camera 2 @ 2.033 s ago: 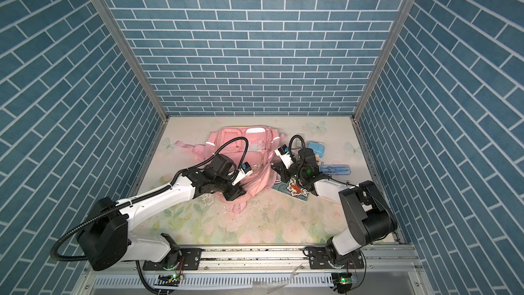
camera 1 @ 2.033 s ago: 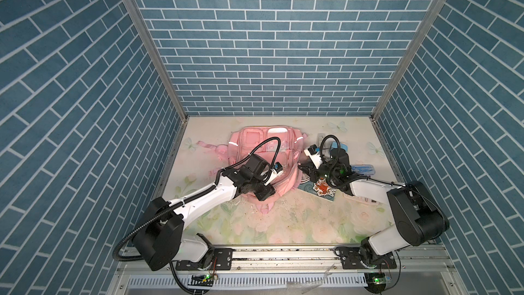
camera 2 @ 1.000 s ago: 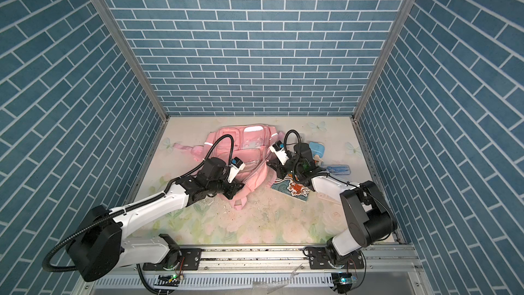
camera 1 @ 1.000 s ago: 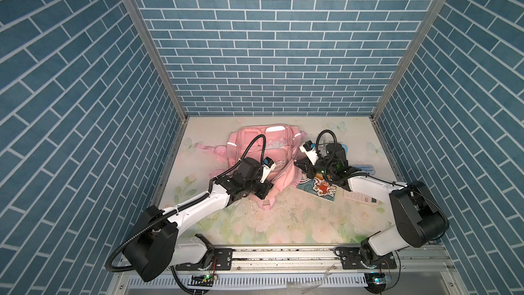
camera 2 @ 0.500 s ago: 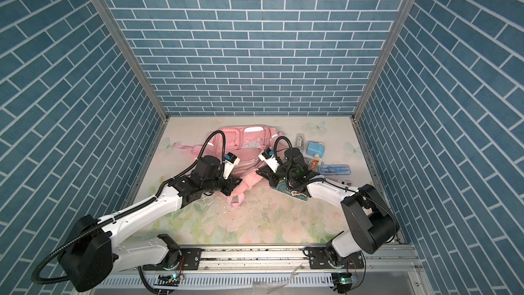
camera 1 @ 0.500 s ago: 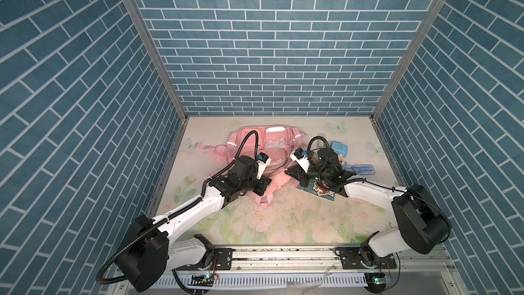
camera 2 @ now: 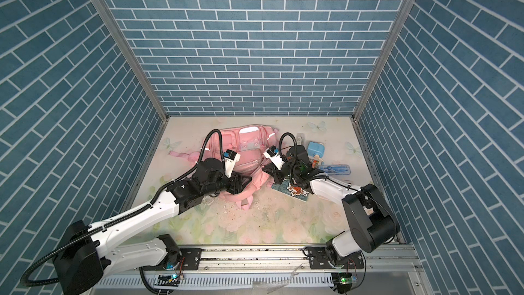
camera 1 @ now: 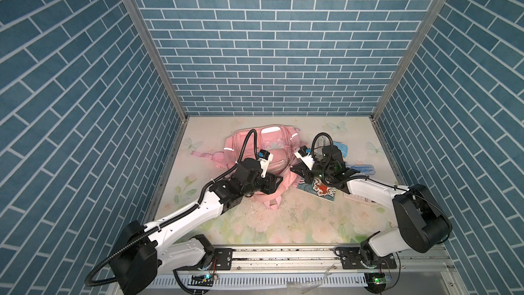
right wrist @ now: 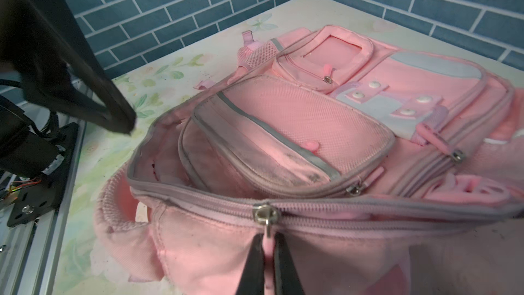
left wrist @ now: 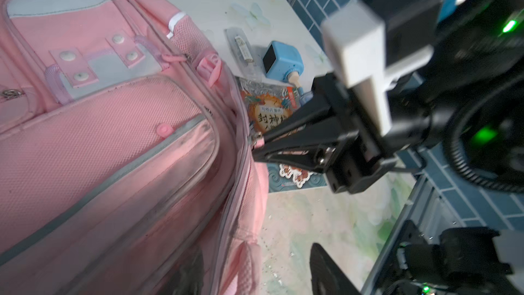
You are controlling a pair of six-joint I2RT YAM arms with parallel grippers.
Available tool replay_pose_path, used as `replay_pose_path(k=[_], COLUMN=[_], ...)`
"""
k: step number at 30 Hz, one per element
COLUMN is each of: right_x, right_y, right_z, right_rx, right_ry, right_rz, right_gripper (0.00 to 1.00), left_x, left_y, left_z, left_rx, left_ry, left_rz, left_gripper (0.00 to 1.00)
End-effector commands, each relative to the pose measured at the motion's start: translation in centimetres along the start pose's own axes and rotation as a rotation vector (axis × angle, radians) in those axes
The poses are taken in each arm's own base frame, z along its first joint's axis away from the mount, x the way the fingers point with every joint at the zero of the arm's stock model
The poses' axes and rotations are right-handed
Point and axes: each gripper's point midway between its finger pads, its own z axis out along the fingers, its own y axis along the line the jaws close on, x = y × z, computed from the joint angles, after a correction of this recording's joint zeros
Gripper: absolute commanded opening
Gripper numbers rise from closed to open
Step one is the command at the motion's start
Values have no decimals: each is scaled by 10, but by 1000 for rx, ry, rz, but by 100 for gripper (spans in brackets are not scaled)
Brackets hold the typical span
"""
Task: Pack the student bag
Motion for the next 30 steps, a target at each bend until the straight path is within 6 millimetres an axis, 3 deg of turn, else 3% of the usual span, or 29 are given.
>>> replay_pose_path(k=[1,5,12,21,30], right_x=[-10,-5,6,16,20], right_y=[5,11,7,12,10], right_z=[-11,-20,-16,-13,-13], right_rx=[30,80,173,206,237], right_ry=[-104,-206,-214,-220,-218], right_rz=[-131,-216,-357,-445,-464], right_gripper=[0,0,0,0,0], left_x=[-28,-41,-55,-34,-3], left_y=[8,25,33,33,31], left_z=[-6,5,58,137,189], left_rx=[-74,-175,-251,-262,-292], left_ry=[-23,52,193,381,563], left_rz=[-47,-116,-31,74,164], left_gripper=[68,69,71,72,73])
